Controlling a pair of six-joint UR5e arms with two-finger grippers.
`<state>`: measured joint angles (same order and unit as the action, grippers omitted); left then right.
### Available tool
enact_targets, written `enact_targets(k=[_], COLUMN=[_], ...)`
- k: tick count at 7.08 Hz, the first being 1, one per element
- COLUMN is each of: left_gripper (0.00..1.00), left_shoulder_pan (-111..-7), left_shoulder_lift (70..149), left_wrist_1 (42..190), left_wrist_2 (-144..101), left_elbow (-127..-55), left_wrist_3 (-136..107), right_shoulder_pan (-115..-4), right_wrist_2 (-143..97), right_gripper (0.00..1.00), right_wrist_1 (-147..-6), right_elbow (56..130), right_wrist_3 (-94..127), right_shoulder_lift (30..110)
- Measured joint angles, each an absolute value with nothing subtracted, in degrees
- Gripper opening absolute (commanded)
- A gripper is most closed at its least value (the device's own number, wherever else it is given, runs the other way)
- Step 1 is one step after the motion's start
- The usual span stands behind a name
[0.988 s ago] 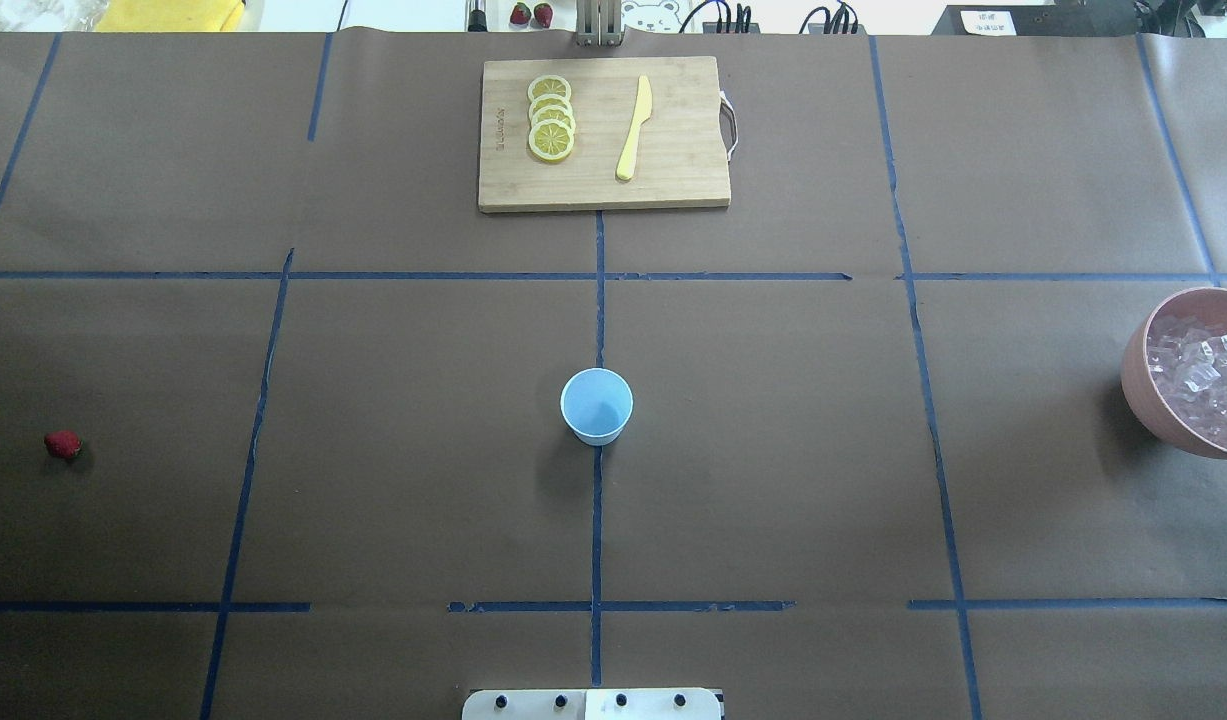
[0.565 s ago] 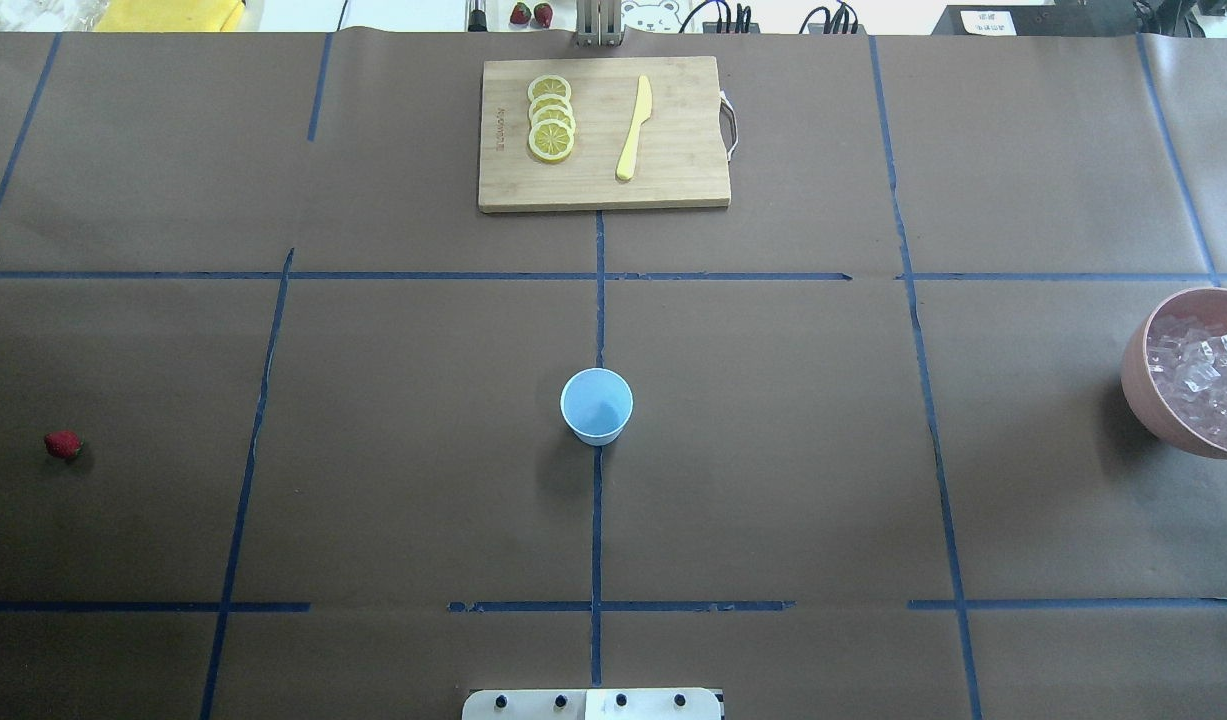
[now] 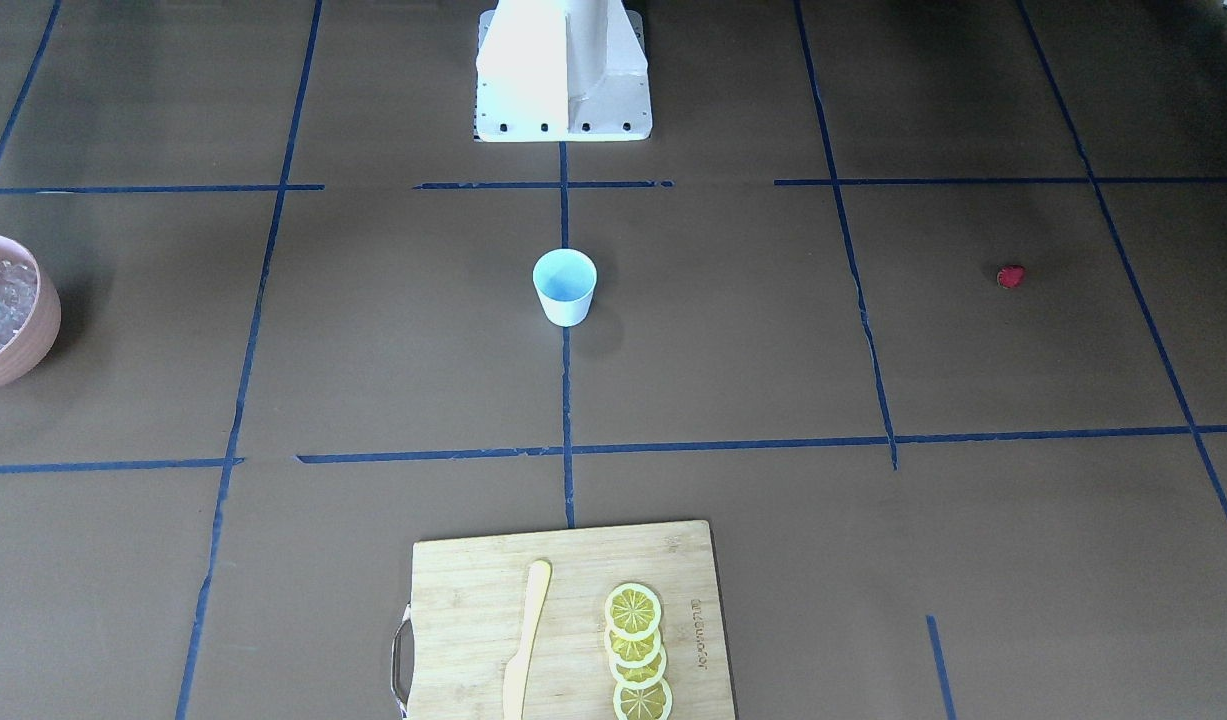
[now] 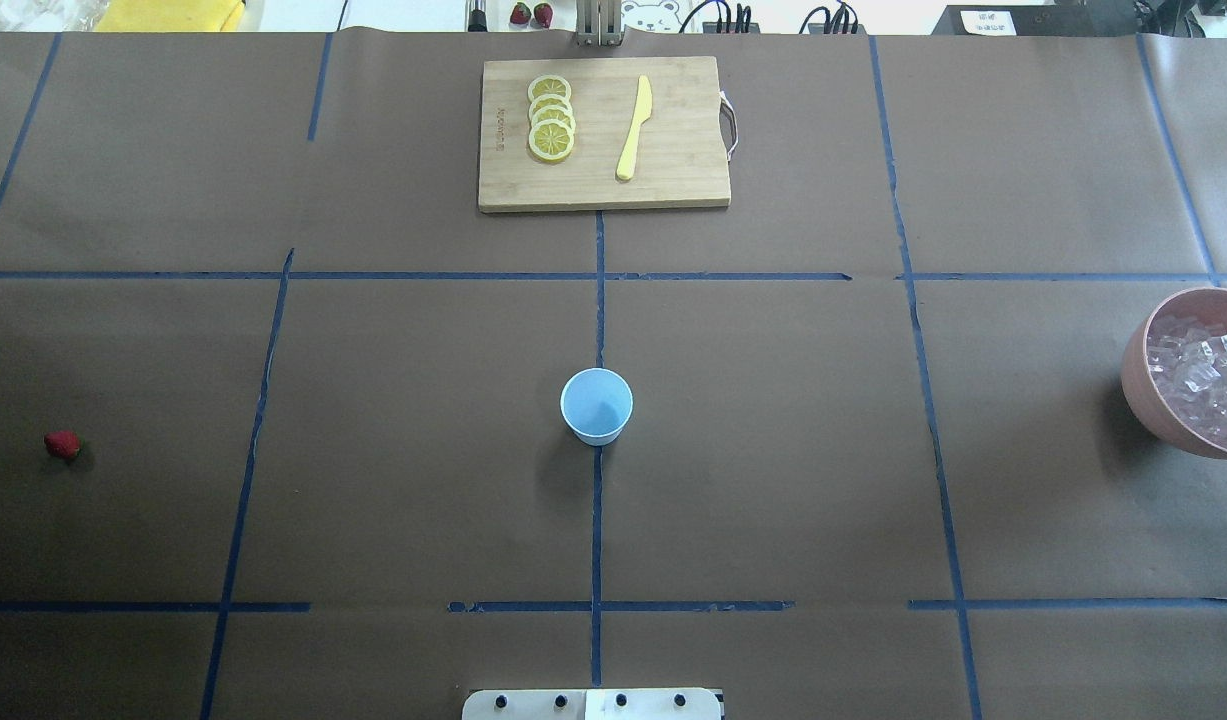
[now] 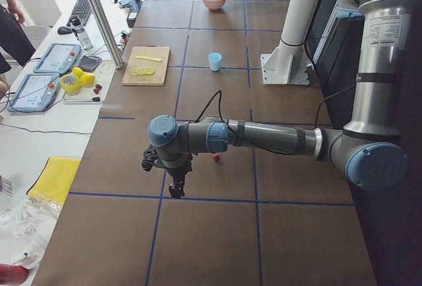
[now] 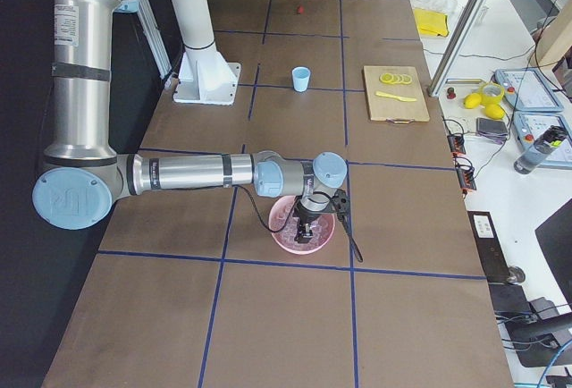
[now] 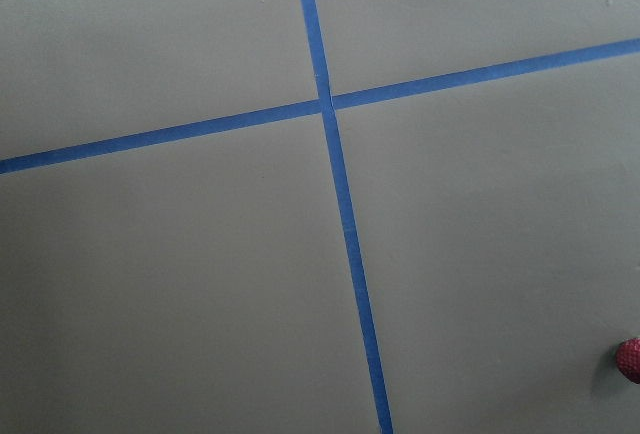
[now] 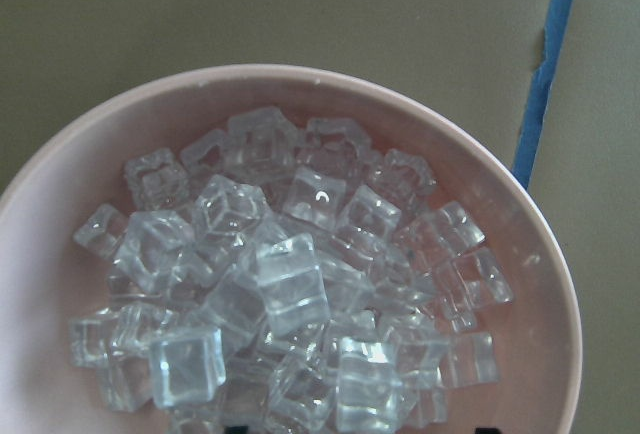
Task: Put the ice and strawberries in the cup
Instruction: 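Lower the right gripper into the pink bowl and grasp ice cubes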
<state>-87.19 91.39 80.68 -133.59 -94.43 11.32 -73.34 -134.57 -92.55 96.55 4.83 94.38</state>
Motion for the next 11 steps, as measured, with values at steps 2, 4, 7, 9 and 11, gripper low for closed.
enact_targets(k=[2,4,7,9,11], left_gripper=[1.0,1.0,1.0,1.0,1.0], left_shoulder_pan=[-87.2,-87.2,-87.3,-87.3,-87.3], left_shoulder_lift=[91.4,91.3,91.0,90.6,90.5], left_wrist_1=[80.7,80.7,80.7,80.7,80.7], left_wrist_2=[-133.6,-133.6,-133.6,-133.6,-133.6], left_elbow=[-94.4,-94.5,-94.6,-94.7,-94.7], left_wrist_3=[11.3,11.4,11.5,11.6,11.7], right_shoulder_pan=[-73.2,-73.2,-73.1,-73.1,-73.4], right_wrist_2=[-134.5,-134.5,-134.5,-134.5,-134.4], right_gripper=[0.7,0.6,0.14,0.0,0.0], right_wrist_1=[-92.5,-92.5,-92.5,-92.3,-92.0], right_elbow=[95.4,94.0,93.6,93.7,96.4], right_wrist_3=[4.8,4.8,4.9,4.8,4.9], right_shoulder_lift=[93.8,92.7,92.3,91.9,91.9])
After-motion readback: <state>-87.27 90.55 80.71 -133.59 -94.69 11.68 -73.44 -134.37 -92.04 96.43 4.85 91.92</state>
